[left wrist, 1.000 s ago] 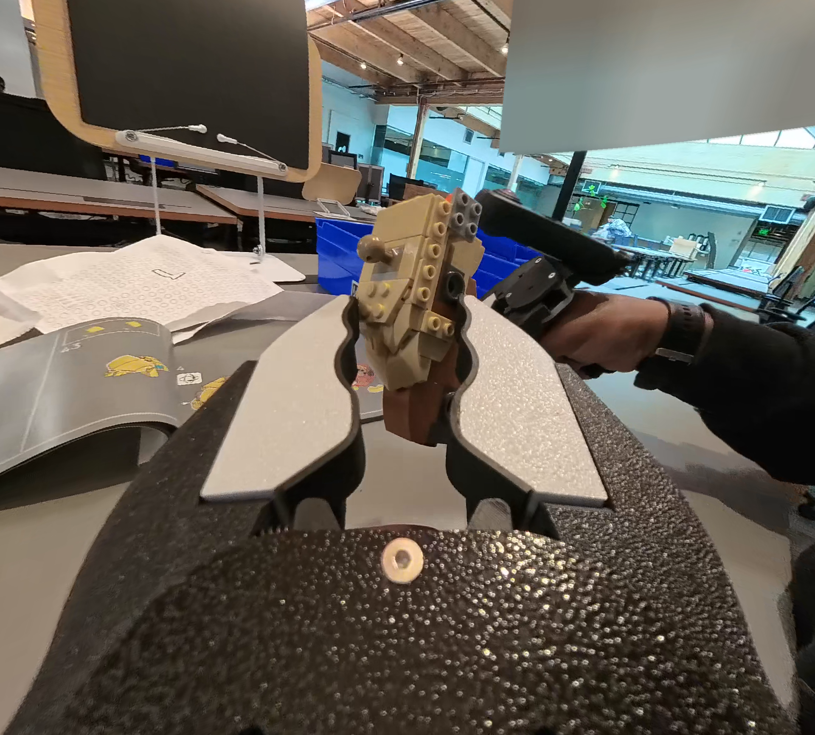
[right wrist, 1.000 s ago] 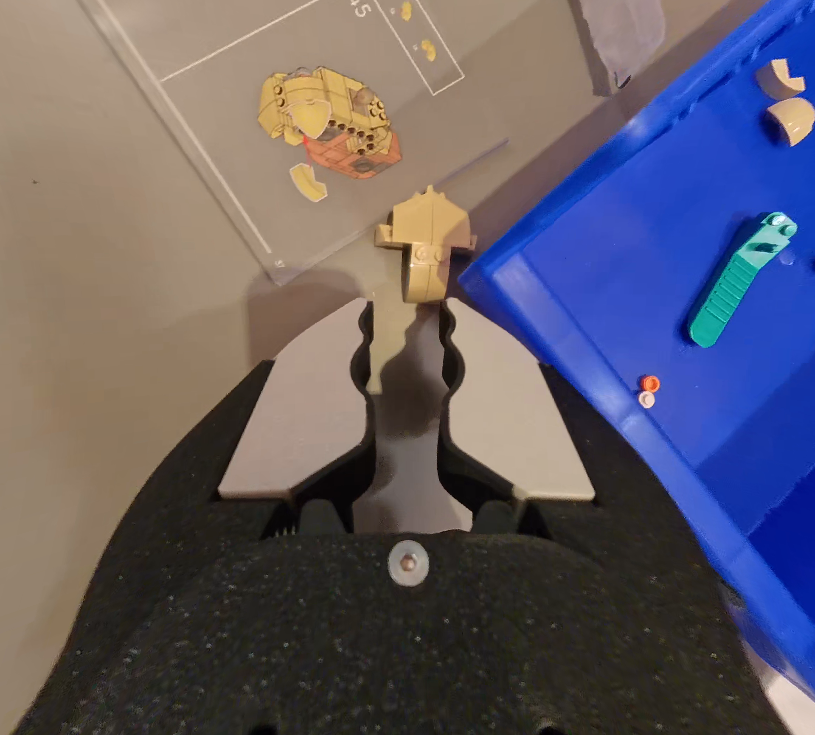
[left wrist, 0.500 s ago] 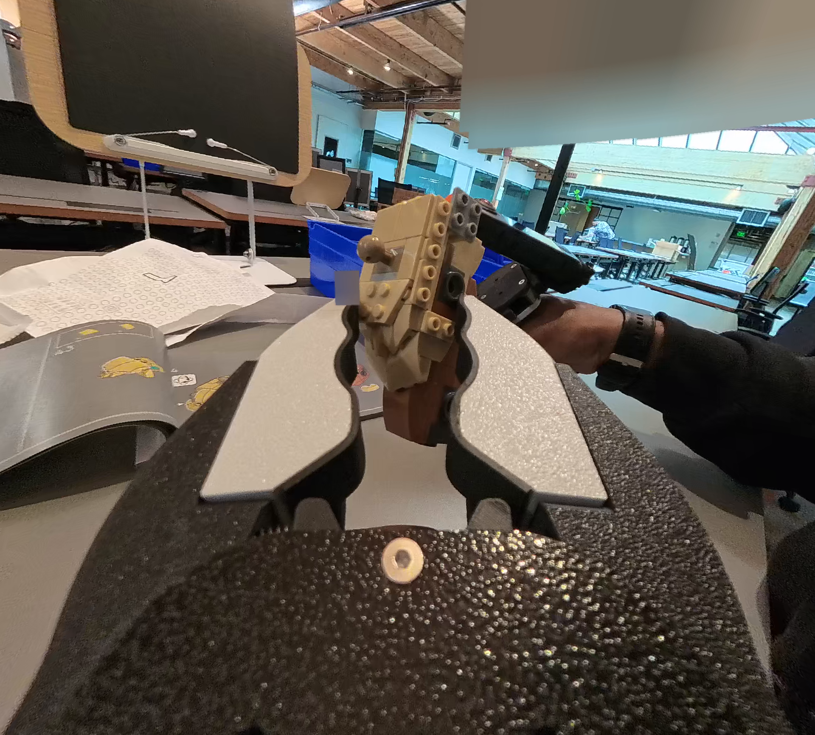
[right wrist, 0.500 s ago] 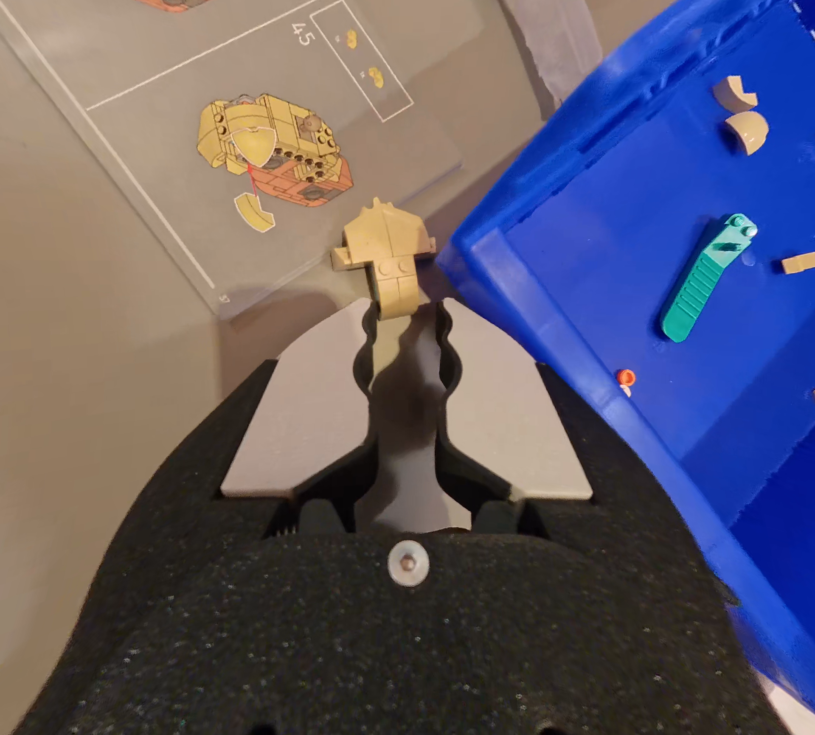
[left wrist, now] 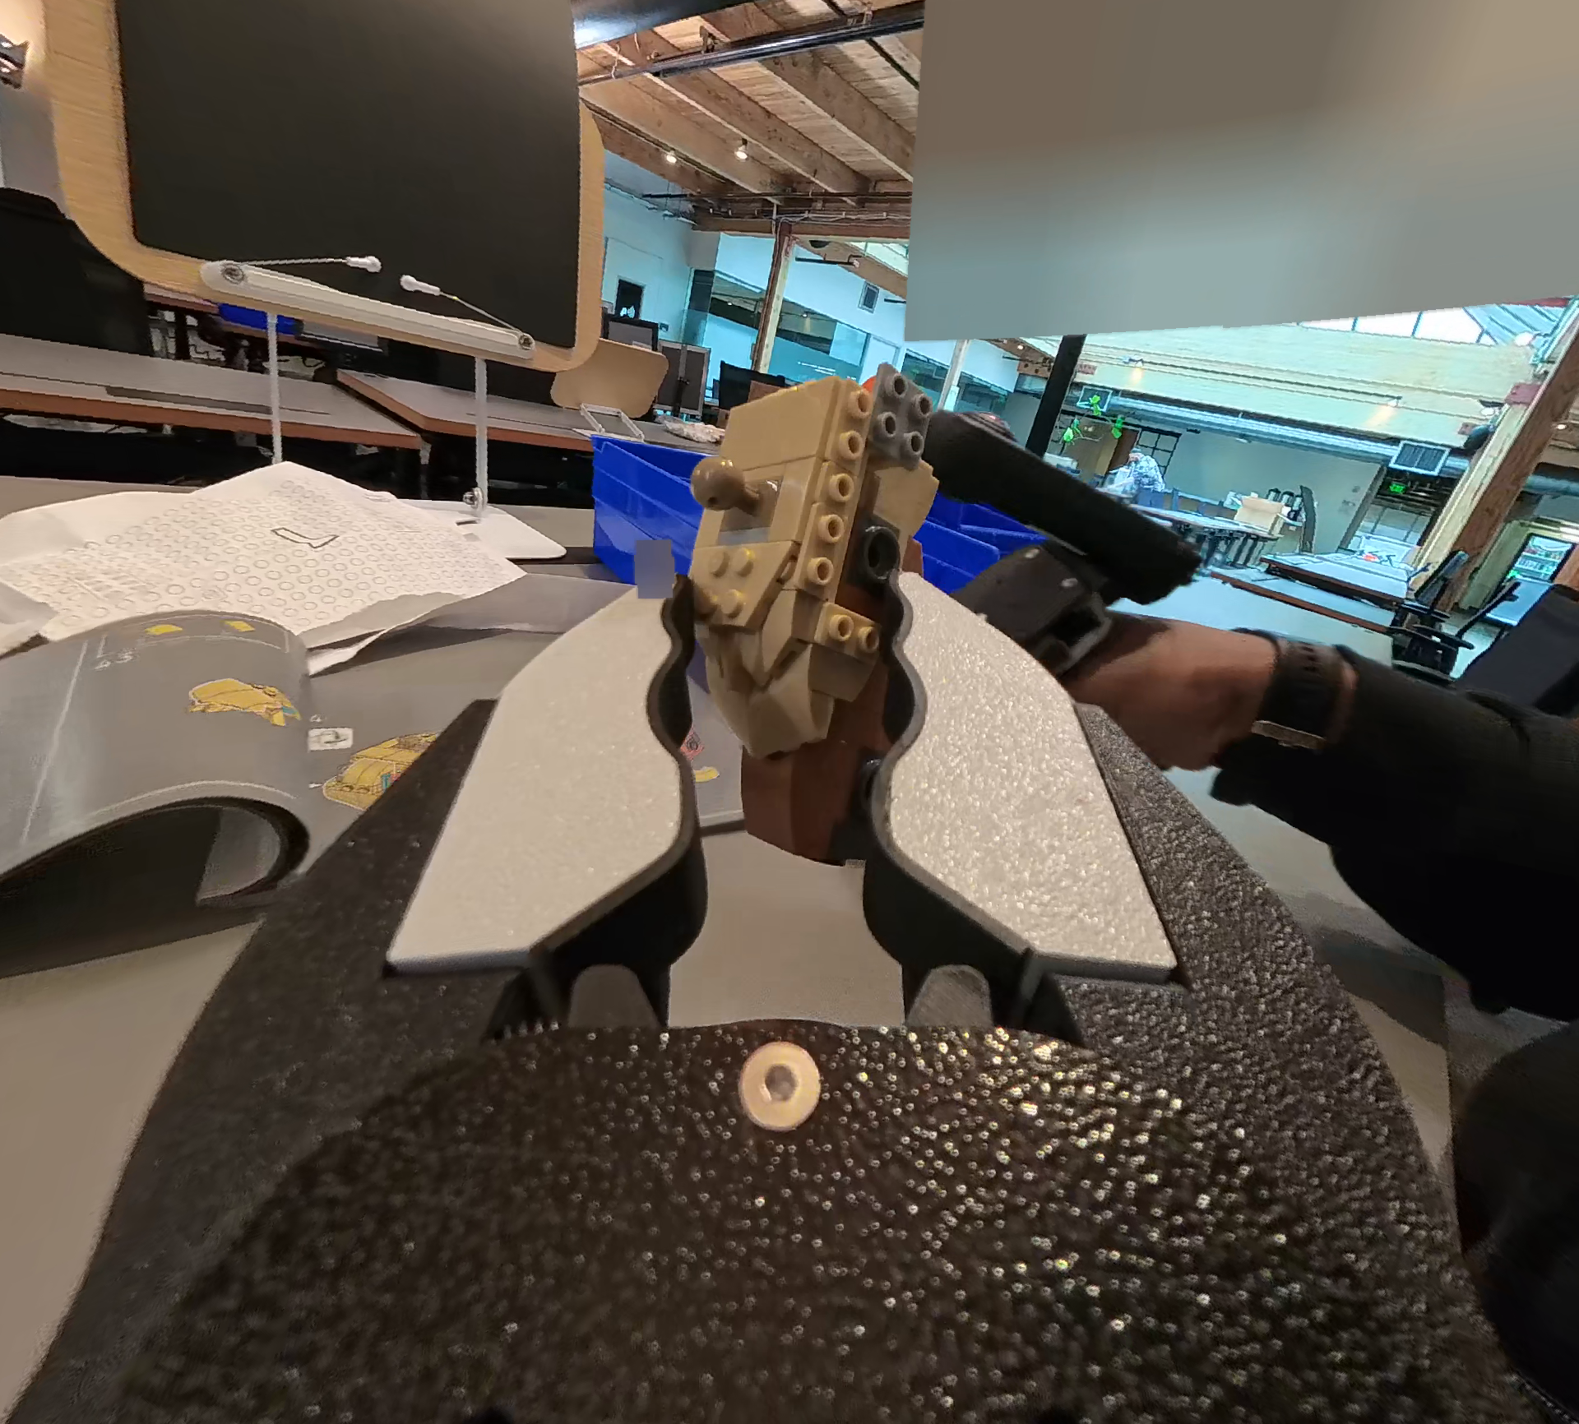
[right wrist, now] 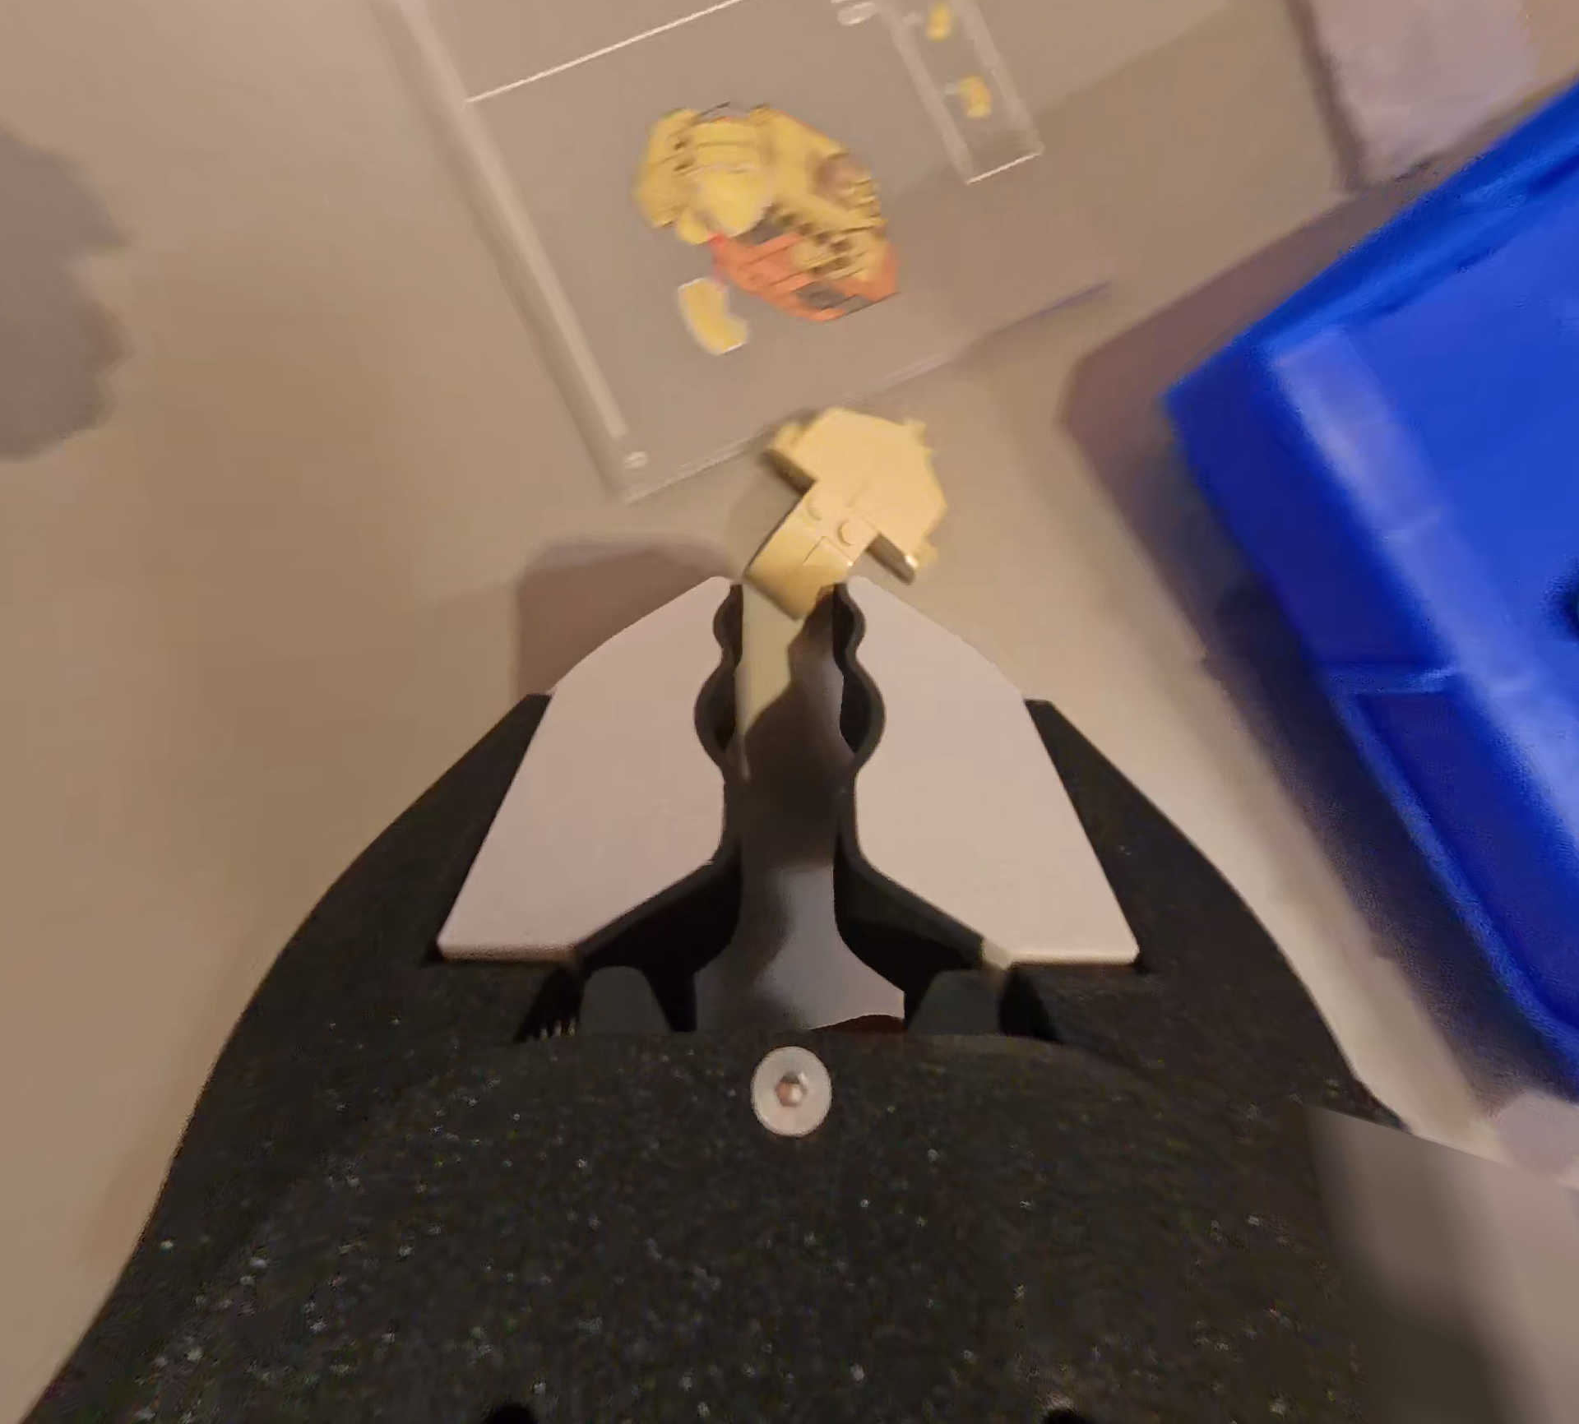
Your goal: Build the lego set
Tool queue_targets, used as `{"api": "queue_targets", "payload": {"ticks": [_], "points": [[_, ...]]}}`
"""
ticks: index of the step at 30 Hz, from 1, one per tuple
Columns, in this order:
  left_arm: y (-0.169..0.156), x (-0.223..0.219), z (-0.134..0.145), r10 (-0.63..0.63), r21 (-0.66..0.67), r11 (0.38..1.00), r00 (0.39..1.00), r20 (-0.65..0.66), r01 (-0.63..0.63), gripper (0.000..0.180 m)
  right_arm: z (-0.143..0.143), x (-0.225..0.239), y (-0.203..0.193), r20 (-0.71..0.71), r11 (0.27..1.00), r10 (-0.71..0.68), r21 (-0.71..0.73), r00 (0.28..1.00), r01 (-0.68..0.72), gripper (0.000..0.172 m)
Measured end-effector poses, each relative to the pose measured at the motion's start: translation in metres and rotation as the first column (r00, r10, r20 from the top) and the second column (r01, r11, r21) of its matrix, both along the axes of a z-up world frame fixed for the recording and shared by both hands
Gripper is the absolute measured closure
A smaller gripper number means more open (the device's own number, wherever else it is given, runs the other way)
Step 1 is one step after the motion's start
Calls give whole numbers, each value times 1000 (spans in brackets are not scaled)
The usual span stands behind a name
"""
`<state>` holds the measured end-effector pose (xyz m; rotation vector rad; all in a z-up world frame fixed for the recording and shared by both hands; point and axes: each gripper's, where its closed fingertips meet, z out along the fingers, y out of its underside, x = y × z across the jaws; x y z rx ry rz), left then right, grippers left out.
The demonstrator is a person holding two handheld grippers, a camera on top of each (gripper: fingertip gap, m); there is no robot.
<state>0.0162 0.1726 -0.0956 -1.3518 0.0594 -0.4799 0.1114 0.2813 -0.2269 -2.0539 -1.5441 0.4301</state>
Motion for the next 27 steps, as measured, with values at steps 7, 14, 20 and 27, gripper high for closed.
{"api": "queue_targets", "payload": {"ticks": [7,14,20,27], "points": [[-1,-1,0,-2,1,1000,1000,7,2,139,21,11,-26,14,978,171,116,985,-172,146],[-1,0,0,2,3,1000,1000,-4,-2,139,18,10,1,253,761,551,237,795,-603,127],[-1,1,0,3,1,1000,1000,-15,-3,139,13,1,0,172,647,734,116,657,-754,117],[0,2,-1,-6,-10,1000,1000,-16,6,139,0,-3,-2,137,589,796,44,589,-807,109]]}}
